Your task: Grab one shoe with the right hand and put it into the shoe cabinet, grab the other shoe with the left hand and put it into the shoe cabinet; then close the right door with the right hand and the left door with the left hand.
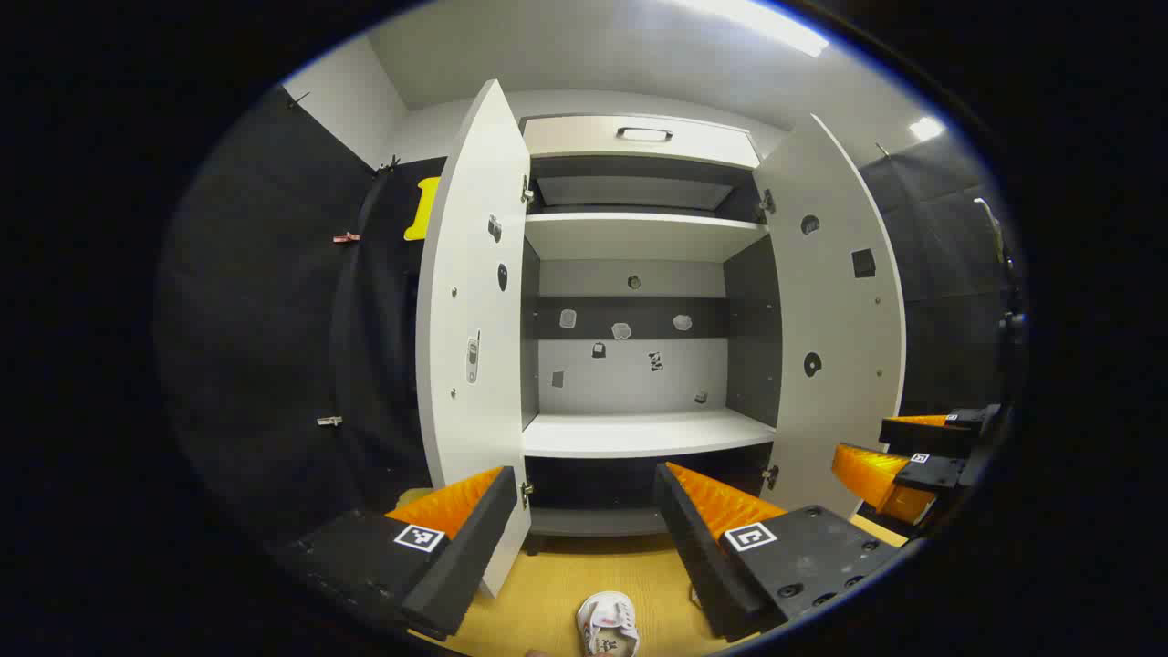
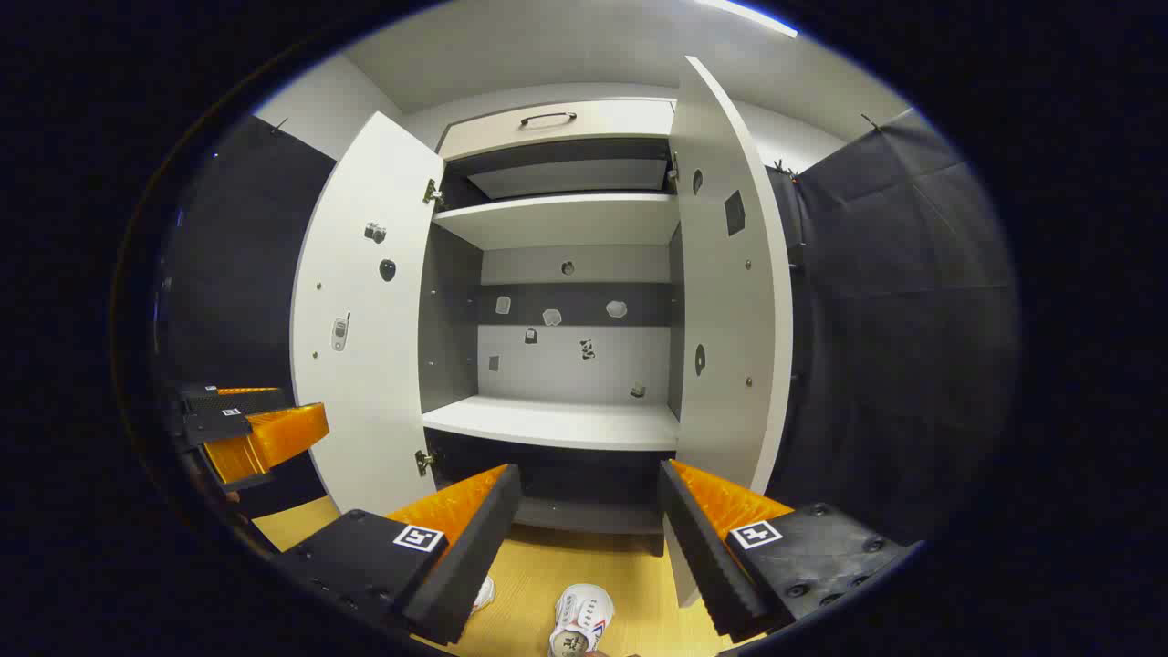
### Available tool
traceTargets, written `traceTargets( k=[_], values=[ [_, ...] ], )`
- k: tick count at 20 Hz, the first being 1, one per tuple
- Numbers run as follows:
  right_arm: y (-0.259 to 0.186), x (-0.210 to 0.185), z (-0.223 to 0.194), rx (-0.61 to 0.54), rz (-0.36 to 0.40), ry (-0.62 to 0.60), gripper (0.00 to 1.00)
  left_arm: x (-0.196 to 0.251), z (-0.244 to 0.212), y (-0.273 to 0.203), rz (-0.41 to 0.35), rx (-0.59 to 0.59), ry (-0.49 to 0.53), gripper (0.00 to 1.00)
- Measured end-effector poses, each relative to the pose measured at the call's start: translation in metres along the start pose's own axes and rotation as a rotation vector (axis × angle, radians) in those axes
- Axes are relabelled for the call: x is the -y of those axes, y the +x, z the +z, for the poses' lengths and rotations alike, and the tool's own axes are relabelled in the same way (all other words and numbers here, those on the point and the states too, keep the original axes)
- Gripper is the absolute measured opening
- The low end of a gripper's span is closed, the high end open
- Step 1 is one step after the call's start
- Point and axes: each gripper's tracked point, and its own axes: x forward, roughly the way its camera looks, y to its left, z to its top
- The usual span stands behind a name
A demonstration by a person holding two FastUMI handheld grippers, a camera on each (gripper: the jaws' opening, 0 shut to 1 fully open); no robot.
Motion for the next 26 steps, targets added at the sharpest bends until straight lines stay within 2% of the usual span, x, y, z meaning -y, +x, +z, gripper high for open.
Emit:
traceTargets(
  k=[6,10,16,26],
  values=[
    [-0.005,-0.014,-0.001,-0.007,0.005,-0.007,0.98,-0.007,-0.014,0.001,-0.027,-0.045,-0.011,0.95],
    [-0.005,-0.022,-0.010,-0.033,0.005,0.000,0.98,-0.017,-0.022,0.002,-0.019,-0.067,-0.007,0.95],
    [-0.003,-0.023,-0.028,-0.082,-0.028,0.015,0.98,-0.026,-0.035,0.003,-0.027,-0.089,-0.001,0.95],
    [0.001,-0.033,-0.049,-0.147,-0.070,0.017,0.98,-0.029,-0.053,0.006,-0.104,-0.103,0.000,0.95]
  ],
)
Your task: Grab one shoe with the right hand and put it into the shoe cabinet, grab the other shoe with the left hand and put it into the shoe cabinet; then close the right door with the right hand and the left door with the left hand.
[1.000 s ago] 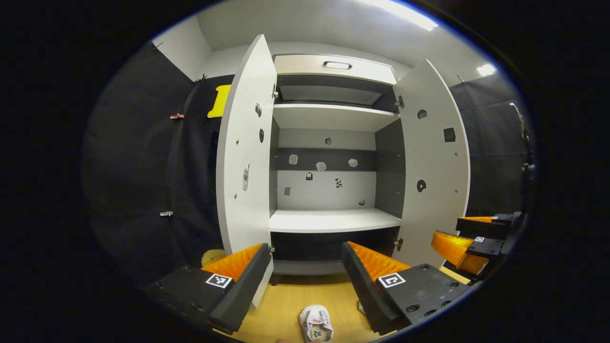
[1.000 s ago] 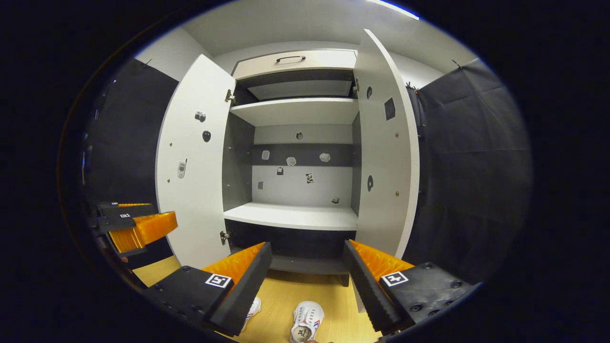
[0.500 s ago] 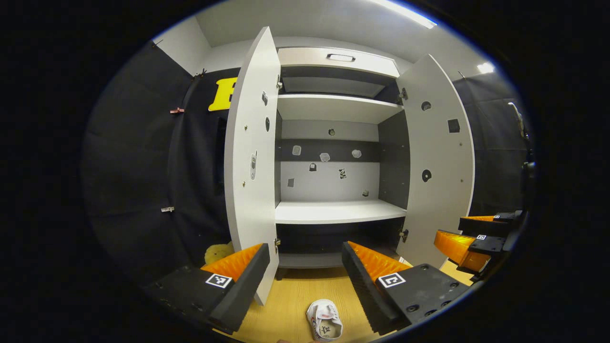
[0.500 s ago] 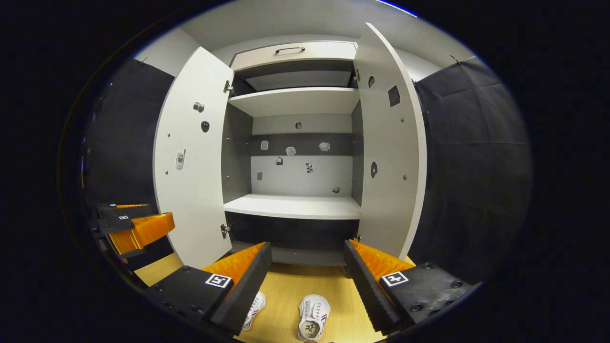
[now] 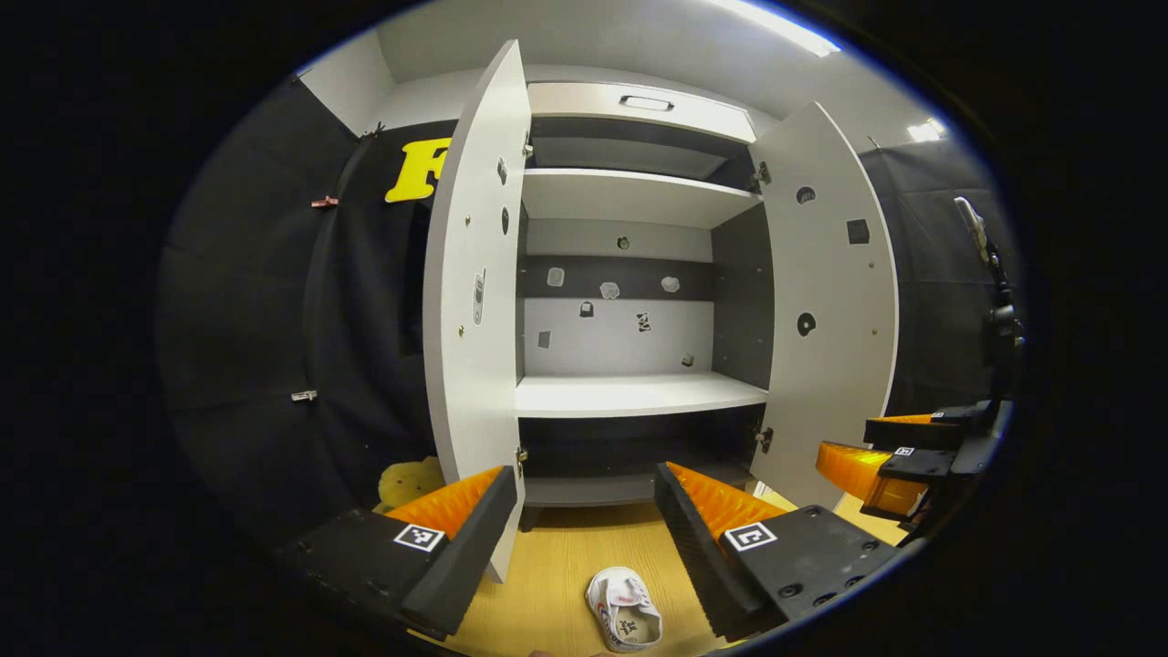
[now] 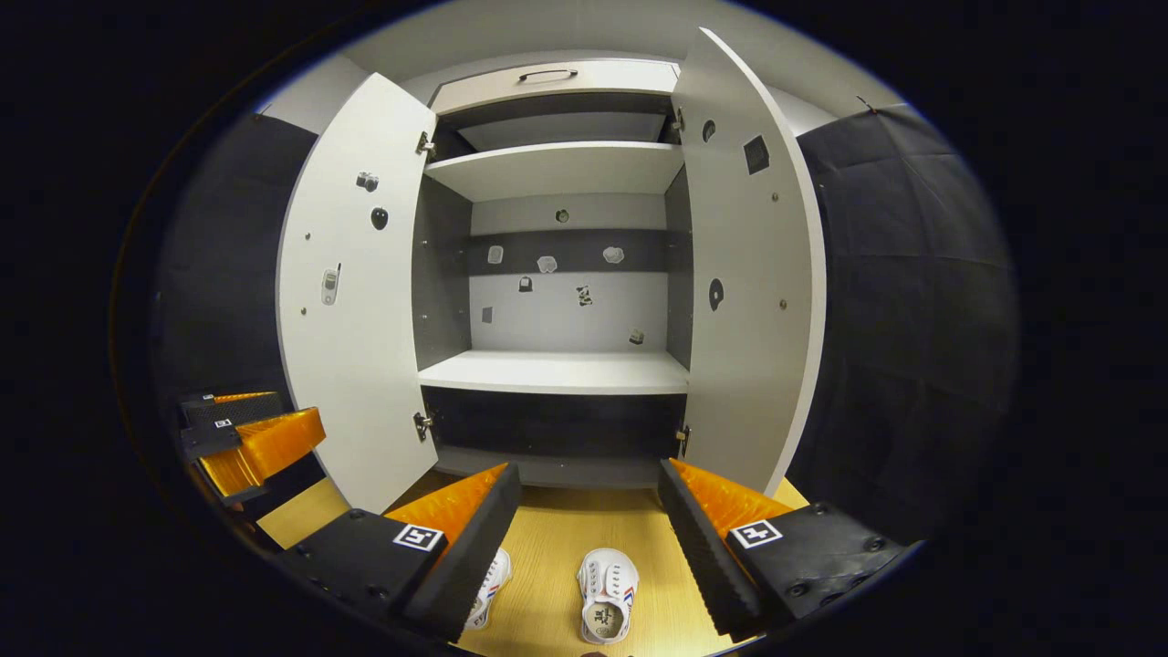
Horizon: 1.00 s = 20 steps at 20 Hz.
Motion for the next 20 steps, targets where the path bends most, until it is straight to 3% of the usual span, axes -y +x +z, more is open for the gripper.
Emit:
traceTargets(
  k=[8,12,20],
  values=[
    [0.002,-0.012,-0.036,-0.109,-0.052,-0.024,0.98,-0.012,-0.022,-0.004,-0.083,-0.015,-0.040,0.95],
    [-0.004,-0.019,-0.088,-0.244,-0.055,-0.024,0.98,-0.010,-0.035,-0.008,-0.141,-0.037,-0.086,0.95],
    [0.003,-0.034,-0.194,-0.428,0.021,-0.022,0.98,-0.013,-0.053,-0.010,-0.137,-0.081,-0.077,0.95]
  ],
)
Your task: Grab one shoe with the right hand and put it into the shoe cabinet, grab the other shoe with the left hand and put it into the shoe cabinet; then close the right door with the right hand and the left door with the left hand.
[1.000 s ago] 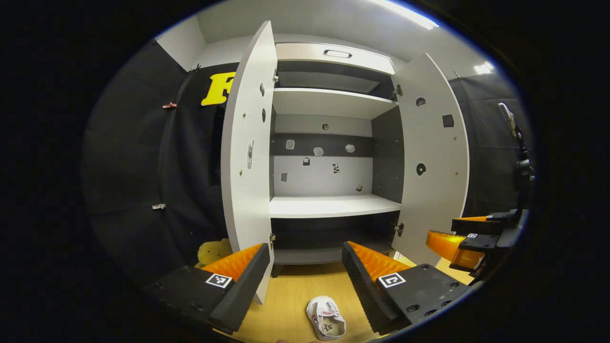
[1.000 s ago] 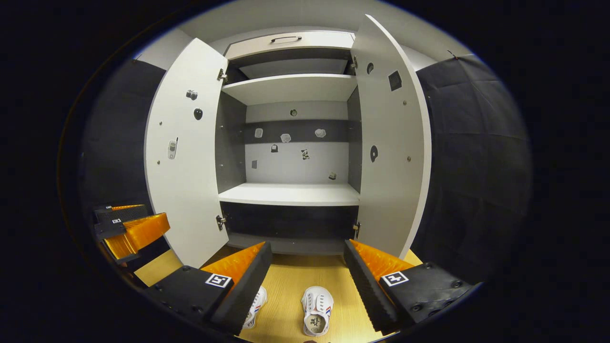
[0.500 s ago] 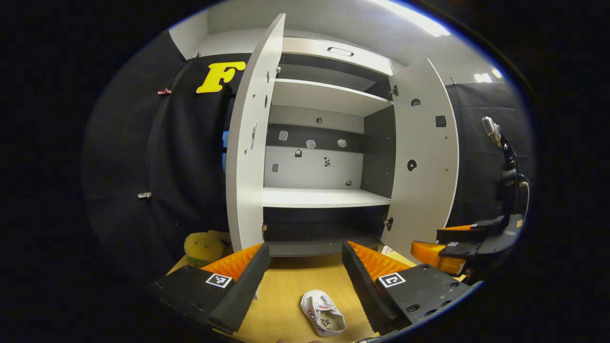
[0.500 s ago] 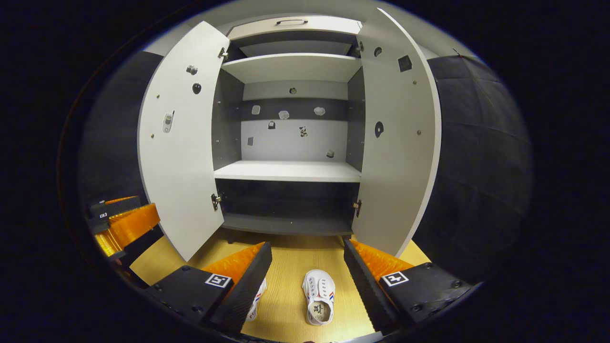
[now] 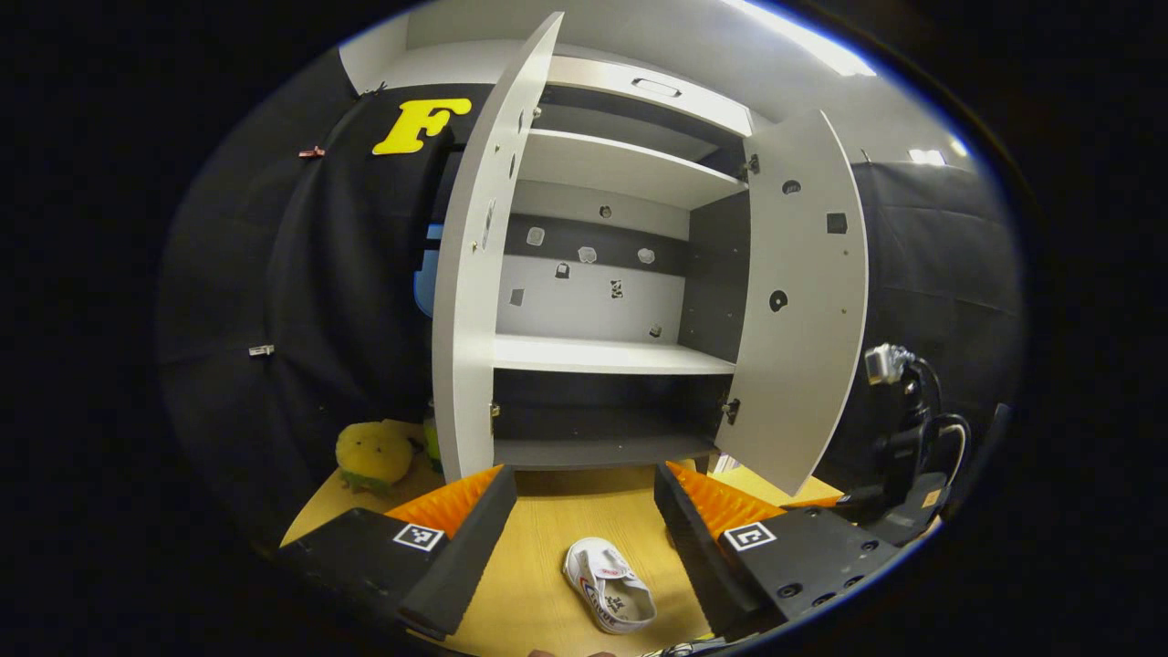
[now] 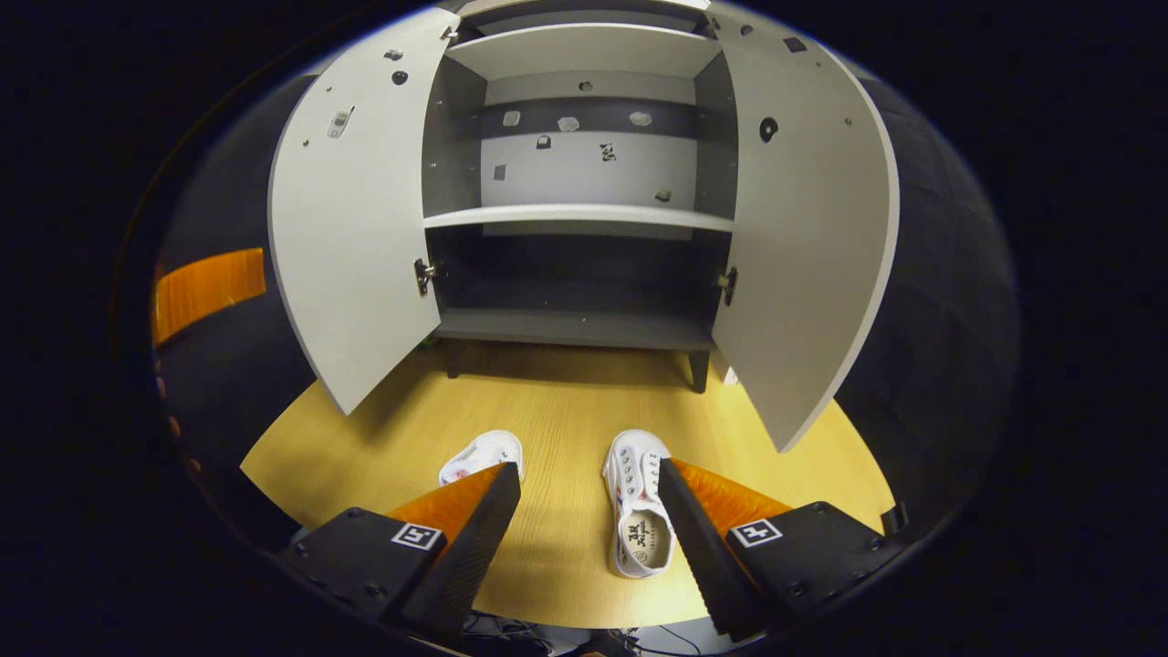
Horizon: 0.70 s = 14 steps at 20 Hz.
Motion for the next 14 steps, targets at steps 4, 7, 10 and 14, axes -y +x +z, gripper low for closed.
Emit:
traceTargets(
  k=[4,7,10,14],
  values=[
    [0.031,0.002,-0.053,-0.127,0.019,0.063,0.99,0.000,-0.012,0.001,0.009,-0.033,0.023,0.95],
    [0.051,0.011,-0.079,-0.174,-0.003,0.091,0.98,-0.002,-0.023,-0.001,0.007,-0.067,0.033,0.95],
    [0.070,0.016,-0.098,-0.210,-0.018,0.086,0.98,-0.003,-0.039,0.000,0.006,-0.097,0.056,0.95],
    [0.096,0.021,-0.111,-0.221,-0.046,0.108,1.00,-0.006,-0.051,0.000,0.021,-0.120,0.066,0.95]
  ],
)
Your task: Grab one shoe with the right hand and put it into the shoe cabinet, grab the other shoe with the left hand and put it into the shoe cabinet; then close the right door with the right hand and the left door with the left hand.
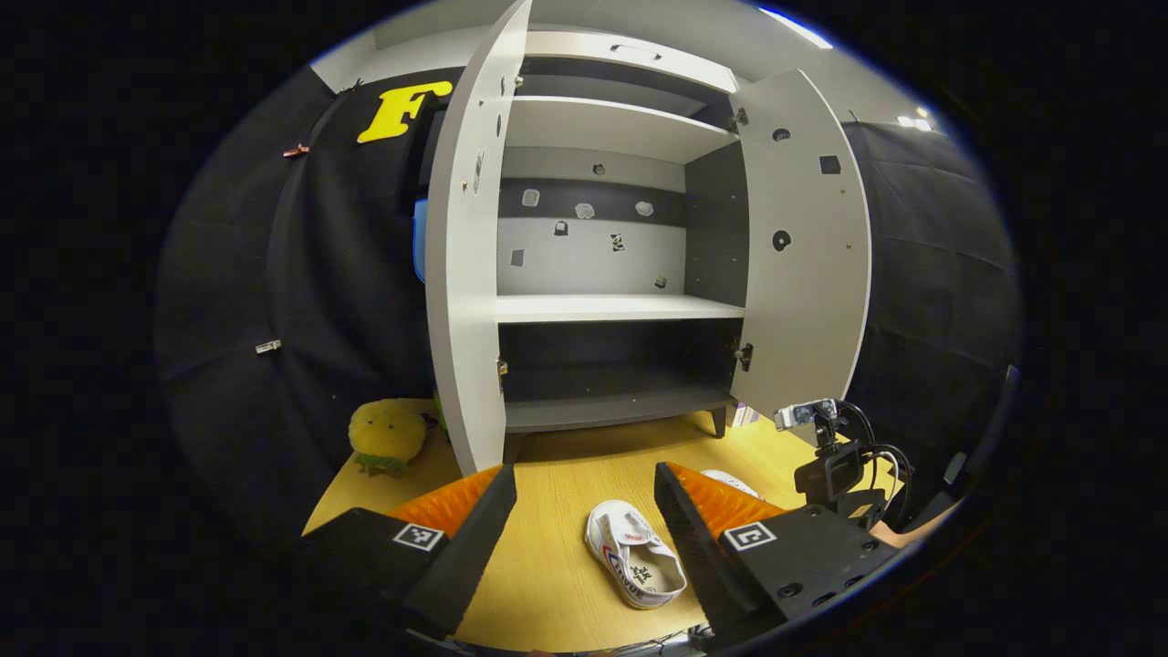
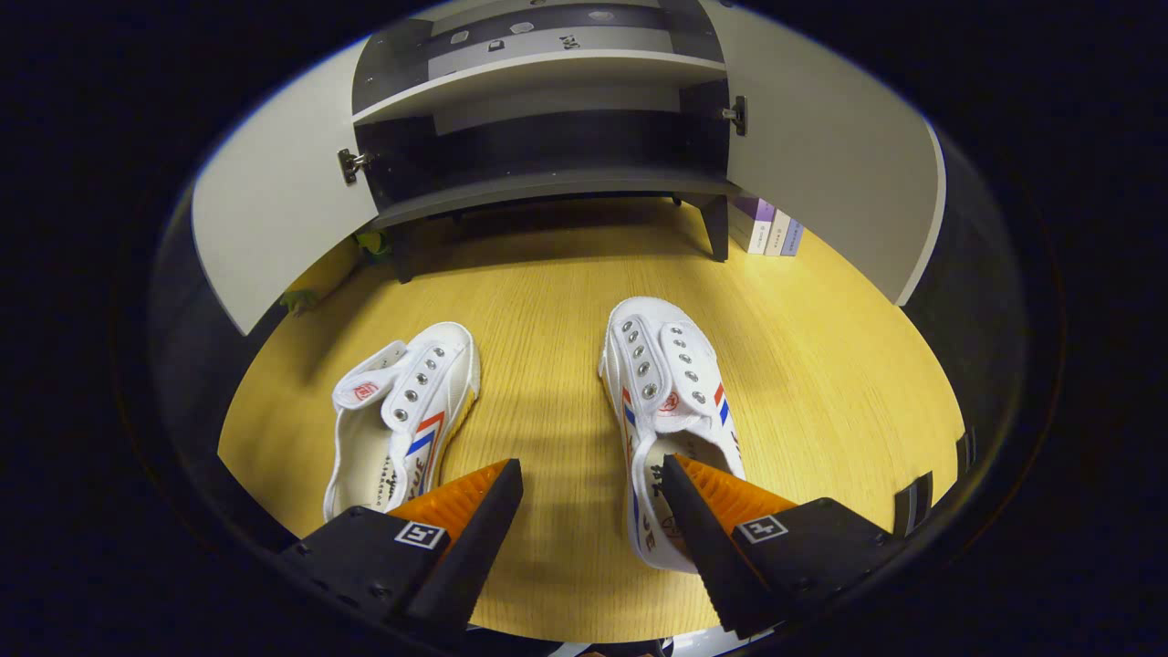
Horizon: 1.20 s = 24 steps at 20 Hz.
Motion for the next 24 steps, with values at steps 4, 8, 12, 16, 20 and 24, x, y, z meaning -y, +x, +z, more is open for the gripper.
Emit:
traceTargets(
  k=[4,8,12,16,20,24],
  values=[
    [0.022,0.000,0.008,0.049,-0.021,-0.002,0.98,0.003,-0.012,0.006,-0.004,-0.028,-0.030,0.95],
    [0.039,0.000,0.021,0.097,-0.046,0.022,0.97,0.003,-0.023,0.017,-0.012,-0.059,-0.047,0.95],
    [0.049,0.011,0.031,0.106,-0.094,0.023,0.97,0.000,-0.026,0.026,0.003,-0.065,-0.075,0.95],
    [0.056,0.030,0.040,0.092,-0.134,0.070,0.49,0.005,-0.030,0.029,0.003,-0.069,-0.062,0.95],
    [0.062,0.020,0.041,0.041,-0.077,0.029,0.33,0.016,-0.022,0.030,-0.005,-0.037,0.043,0.95],
    [0.066,0.015,0.044,0.012,-0.062,0.051,0.11,0.026,-0.016,0.030,-0.016,-0.030,0.031,0.95]
  ],
)
